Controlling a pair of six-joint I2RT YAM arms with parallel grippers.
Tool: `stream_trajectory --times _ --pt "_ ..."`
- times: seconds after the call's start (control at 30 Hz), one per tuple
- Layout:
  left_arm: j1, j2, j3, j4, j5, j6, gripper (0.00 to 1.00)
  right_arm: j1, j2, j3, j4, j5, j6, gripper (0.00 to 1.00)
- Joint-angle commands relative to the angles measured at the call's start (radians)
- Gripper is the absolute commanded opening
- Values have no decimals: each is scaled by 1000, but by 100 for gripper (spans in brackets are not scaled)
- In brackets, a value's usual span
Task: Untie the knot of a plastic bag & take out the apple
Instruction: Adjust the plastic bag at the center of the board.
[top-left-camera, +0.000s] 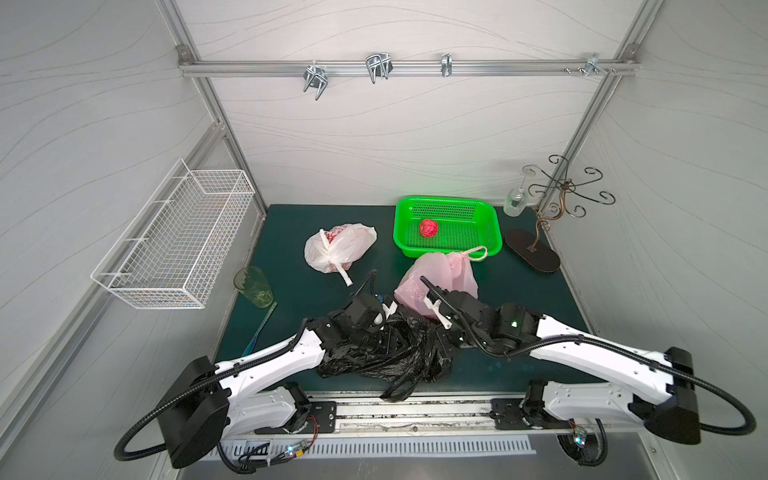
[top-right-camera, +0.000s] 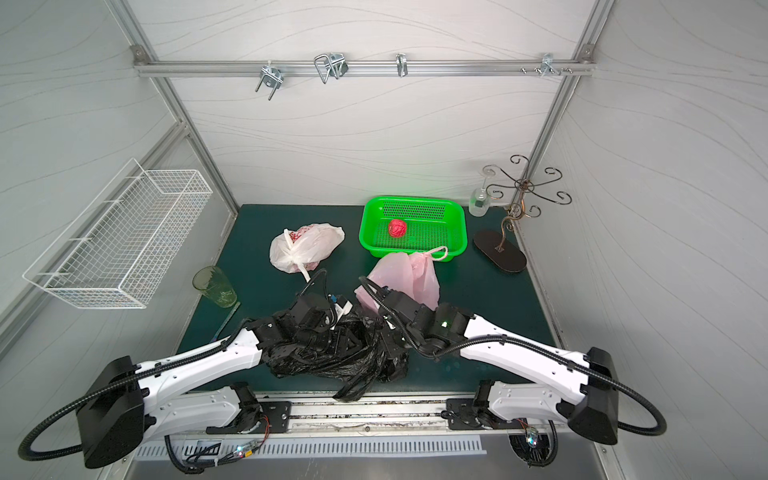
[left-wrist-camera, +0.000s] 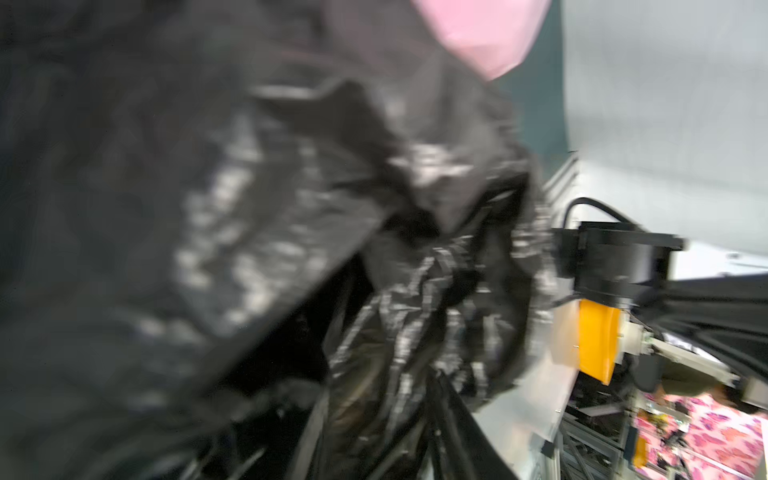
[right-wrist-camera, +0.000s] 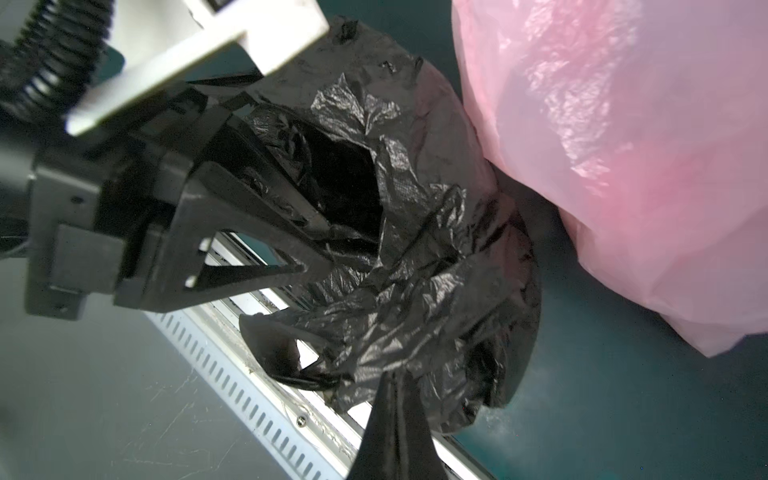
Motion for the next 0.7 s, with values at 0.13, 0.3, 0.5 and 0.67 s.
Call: stream_trajectory --times 0.13,0.3,0.5,0.67 --pt "38 -26 -63 -66 -174 59 38 61 211 102 60 108 8 0" --pt "65 -23 -115 -36 -174 58 37 92 324 146 124 45 14 0" --pt "74 -25 -161 8 -164 54 37 131 458 208 160 -11 30 0" --pt "78 -26 -193 36 -154 44 37 158 535 252 142 -14 27 0"
